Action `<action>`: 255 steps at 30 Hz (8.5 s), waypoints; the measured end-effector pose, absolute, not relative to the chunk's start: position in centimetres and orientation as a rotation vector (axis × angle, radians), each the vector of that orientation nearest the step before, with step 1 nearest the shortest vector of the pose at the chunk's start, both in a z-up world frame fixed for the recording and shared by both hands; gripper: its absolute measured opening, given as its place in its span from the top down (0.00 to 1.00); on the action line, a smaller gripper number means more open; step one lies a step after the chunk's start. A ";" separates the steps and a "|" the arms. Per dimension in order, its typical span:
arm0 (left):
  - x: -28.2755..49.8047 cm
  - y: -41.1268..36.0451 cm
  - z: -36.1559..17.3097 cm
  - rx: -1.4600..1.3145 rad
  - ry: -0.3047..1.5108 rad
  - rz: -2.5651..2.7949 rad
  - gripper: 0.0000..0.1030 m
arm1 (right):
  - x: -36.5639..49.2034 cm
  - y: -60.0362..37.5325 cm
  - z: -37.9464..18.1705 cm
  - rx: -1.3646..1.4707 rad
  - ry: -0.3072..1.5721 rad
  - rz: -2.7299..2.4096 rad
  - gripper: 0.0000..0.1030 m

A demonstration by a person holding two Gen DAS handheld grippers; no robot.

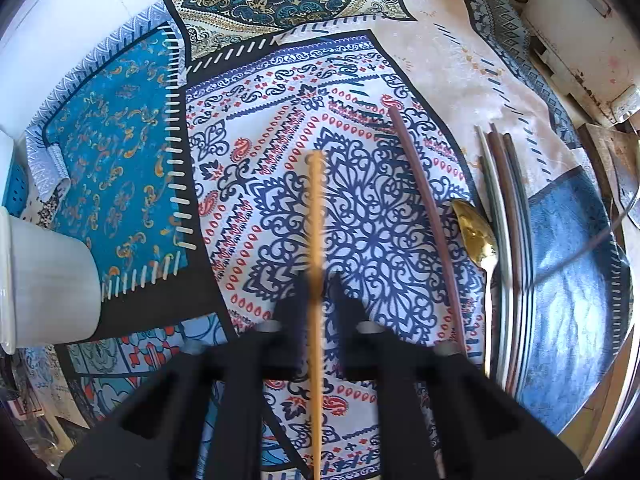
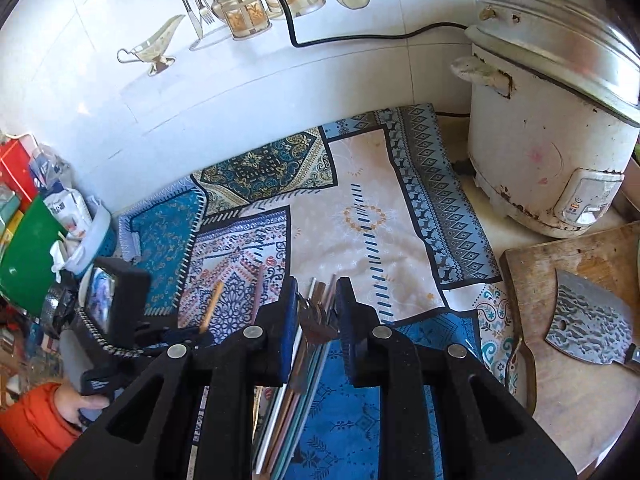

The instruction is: Organize utensils

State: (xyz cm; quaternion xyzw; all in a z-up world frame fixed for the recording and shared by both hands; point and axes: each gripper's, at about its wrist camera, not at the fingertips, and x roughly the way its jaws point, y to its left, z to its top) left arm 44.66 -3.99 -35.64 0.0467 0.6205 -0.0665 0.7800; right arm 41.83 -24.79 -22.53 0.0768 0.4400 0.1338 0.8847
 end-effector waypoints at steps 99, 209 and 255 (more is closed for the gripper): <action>34.9 6.6 -19.6 -0.205 0.795 0.208 0.96 | 50.3 -24.0 -30.3 0.114 1.036 0.158 0.80; 35.9 17.8 -16.5 -0.213 0.753 0.128 0.72 | 40.5 -0.2 -16.1 -0.078 0.853 0.564 0.57; 43.6 -6.8 -34.3 -0.096 1.284 -0.240 0.82 | 40.3 -24.3 -29.4 0.009 1.218 0.233 0.51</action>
